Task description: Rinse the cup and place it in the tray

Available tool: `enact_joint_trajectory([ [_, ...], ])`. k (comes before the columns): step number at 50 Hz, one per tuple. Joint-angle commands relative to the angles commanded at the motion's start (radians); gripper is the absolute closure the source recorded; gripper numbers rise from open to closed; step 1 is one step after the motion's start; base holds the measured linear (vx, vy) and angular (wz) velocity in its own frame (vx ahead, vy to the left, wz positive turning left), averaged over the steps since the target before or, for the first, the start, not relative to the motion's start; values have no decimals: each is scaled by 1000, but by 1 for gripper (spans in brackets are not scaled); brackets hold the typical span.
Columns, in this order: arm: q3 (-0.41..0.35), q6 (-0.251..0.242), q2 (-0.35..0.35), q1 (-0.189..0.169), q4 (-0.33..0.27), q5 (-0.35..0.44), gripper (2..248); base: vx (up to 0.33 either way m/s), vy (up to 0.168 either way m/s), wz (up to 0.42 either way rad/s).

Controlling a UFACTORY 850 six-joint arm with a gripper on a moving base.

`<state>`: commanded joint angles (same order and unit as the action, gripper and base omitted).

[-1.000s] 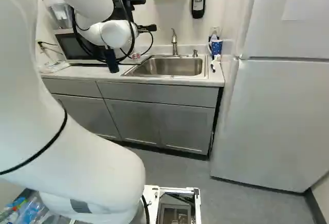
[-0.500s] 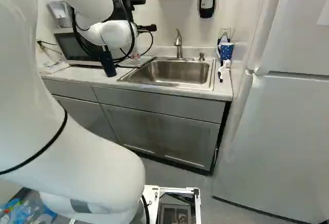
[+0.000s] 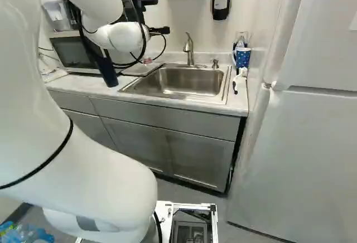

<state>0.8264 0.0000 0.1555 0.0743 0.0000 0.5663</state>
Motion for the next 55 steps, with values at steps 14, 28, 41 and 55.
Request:
enact_joint_trajectory([
  [14,0,0,0,0,0,0,3,87,-58,6],
  [28,0,0,0,0,0,0,3,78,-56,4],
  [41,0,0,0,0,0,0,3,43,-36,5],
  [55,5,0,-5,0,0,0,3,0,0,0],
])
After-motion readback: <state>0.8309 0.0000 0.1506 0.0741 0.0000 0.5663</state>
